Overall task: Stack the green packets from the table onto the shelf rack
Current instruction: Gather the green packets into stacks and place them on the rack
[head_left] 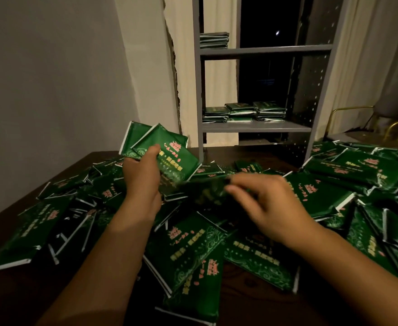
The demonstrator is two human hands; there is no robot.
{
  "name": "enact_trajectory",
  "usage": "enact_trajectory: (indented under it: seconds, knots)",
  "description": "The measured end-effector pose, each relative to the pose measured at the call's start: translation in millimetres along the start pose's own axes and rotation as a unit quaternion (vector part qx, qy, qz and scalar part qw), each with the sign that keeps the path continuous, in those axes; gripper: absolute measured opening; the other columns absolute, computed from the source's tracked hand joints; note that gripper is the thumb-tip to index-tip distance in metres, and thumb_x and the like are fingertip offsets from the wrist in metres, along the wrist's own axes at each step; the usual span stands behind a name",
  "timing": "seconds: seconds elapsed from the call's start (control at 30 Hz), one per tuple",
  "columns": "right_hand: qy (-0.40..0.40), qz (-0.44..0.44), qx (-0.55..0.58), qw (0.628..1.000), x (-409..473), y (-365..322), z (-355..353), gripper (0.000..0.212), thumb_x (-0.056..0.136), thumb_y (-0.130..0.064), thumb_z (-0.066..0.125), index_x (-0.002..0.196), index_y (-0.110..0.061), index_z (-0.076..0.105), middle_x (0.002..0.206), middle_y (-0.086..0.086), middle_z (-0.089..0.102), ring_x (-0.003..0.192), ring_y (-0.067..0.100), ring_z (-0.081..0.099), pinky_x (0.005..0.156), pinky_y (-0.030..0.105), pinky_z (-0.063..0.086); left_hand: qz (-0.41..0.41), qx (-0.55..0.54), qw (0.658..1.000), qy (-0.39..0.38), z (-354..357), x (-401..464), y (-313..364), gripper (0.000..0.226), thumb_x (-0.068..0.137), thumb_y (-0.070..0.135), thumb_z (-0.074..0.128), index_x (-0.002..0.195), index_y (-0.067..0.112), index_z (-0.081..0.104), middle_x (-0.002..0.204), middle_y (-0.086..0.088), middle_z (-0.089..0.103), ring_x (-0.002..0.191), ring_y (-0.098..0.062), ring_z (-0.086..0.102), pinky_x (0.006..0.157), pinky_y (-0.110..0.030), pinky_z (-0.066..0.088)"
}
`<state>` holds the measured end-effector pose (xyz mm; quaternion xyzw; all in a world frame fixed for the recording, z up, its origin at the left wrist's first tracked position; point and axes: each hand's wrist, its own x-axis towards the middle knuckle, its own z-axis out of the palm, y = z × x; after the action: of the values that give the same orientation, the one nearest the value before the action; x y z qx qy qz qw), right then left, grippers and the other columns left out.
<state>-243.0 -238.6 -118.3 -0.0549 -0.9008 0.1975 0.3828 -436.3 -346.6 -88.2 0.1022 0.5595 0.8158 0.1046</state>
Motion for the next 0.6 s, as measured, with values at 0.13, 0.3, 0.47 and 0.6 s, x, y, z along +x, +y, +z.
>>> enact_trajectory:
  seconds: [0.13, 0.3, 0.47, 0.6]
  knots:
    - [0.206, 0.184, 0.170, 0.946, 11.6, 10.1, -14.7, 0.017, 0.101, -0.017, 0.055, 0.102, -0.020, 0.072, 0.089, -0.011, 0.072, 0.084, -0.004, 0.068, 0.072, 0.015, 0.056, 0.010, -0.017, 1.000, 0.000, 1.3, -0.3, -3.8, 0.040, 0.083, 0.016, 0.080, 0.116, 0.012, 0.057, 0.111, -0.010, 0.071, 0.097, -0.024, 0.074, 0.080, -0.043, 0.062]
    - [0.341, 0.074, -0.056, 0.936, 9.4, 7.7, -27.6, 0.015, 0.098, -0.011, 0.058, 0.105, -0.014, 0.072, 0.087, -0.011, 0.067, 0.075, -0.003, 0.058, 0.071, 0.005, 0.044, 0.012, -0.021, 0.996, -0.090, 10.3, -17.7, -7.0, 0.034, 0.086, 0.003, 0.075, 0.118, 0.007, 0.065, 0.105, -0.009, 0.076, 0.092, -0.017, 0.076, 0.068, -0.028, 0.062]
    - [0.255, -0.166, -0.317, 0.898, 13.1, -0.6, 0.9, 0.016, 0.097, -0.019, 0.065, 0.102, -0.010, 0.077, 0.100, 0.004, 0.075, 0.083, 0.022, 0.064, 0.069, 0.034, 0.045, -0.093, -0.068, 0.959, -0.259, 24.7, -48.4, -3.7, 0.029, 0.103, 0.027, 0.051, 0.116, 0.008, 0.068, 0.113, -0.015, 0.074, 0.105, -0.025, 0.072, 0.089, -0.042, 0.059]
    - [0.164, -0.204, -0.300, 0.917, 8.7, -3.4, 17.0, 0.018, 0.096, -0.014, 0.068, 0.110, -0.006, 0.075, 0.109, 0.006, 0.073, 0.091, 0.023, 0.064, 0.075, 0.035, 0.051, -0.154, -0.047, 0.936, -0.312, 24.7, -50.0, -9.0, 0.049, 0.095, 0.044, 0.059, 0.114, 0.002, 0.072, 0.119, -0.020, 0.071, 0.104, -0.026, 0.071, 0.085, -0.040, 0.058]
